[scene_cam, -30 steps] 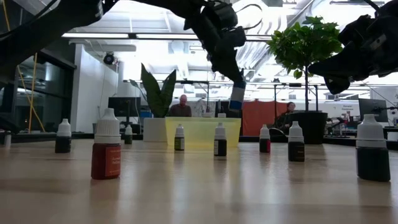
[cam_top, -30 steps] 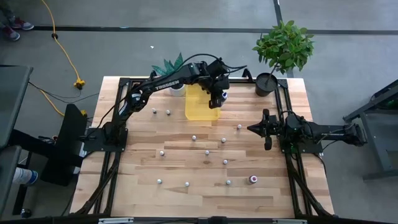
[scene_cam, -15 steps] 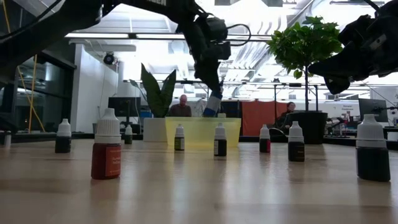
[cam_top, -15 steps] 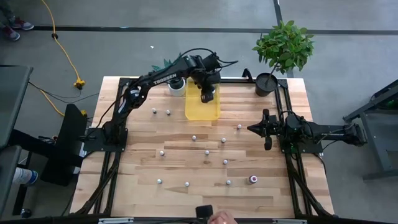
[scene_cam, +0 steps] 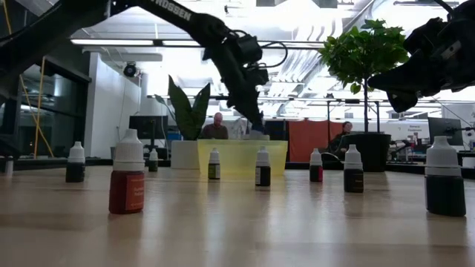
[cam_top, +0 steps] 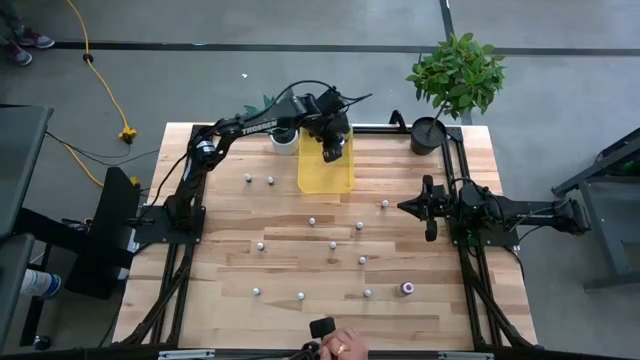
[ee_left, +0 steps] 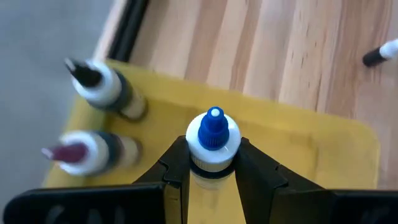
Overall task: Pick & Place food coloring
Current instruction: Put the large blue food coloring bottle into the yellow bin
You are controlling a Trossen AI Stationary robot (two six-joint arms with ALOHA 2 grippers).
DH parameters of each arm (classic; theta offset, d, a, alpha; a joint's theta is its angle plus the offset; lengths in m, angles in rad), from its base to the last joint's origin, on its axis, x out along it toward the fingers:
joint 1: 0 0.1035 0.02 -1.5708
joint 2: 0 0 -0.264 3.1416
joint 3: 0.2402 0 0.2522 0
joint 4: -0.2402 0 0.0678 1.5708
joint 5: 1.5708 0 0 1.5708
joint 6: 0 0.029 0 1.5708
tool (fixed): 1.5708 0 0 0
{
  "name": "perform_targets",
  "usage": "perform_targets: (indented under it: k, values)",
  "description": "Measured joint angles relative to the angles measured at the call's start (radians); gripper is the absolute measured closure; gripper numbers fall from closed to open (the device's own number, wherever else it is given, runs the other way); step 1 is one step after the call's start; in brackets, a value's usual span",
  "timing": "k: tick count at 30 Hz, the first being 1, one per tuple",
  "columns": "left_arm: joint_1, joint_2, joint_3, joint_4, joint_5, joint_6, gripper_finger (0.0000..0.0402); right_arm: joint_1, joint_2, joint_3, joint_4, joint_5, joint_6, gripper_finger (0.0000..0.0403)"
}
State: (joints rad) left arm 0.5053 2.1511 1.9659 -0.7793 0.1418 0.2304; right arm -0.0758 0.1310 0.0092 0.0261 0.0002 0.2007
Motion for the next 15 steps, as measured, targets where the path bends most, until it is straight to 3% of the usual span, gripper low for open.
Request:
perform_targets:
  k: [7,15]
  values:
    - [0.0,-0.02,-0.167,0.236,0.005,-0.008,0.0323,0.0,0.0,0.0,0.0,0.0,0.0,0.0402]
    - [0.017,-0.02,-0.233,0.444,0.007,-0.027,0.0323,0.0,0.0,0.0,0.0,0.0,0.0,0.0402]
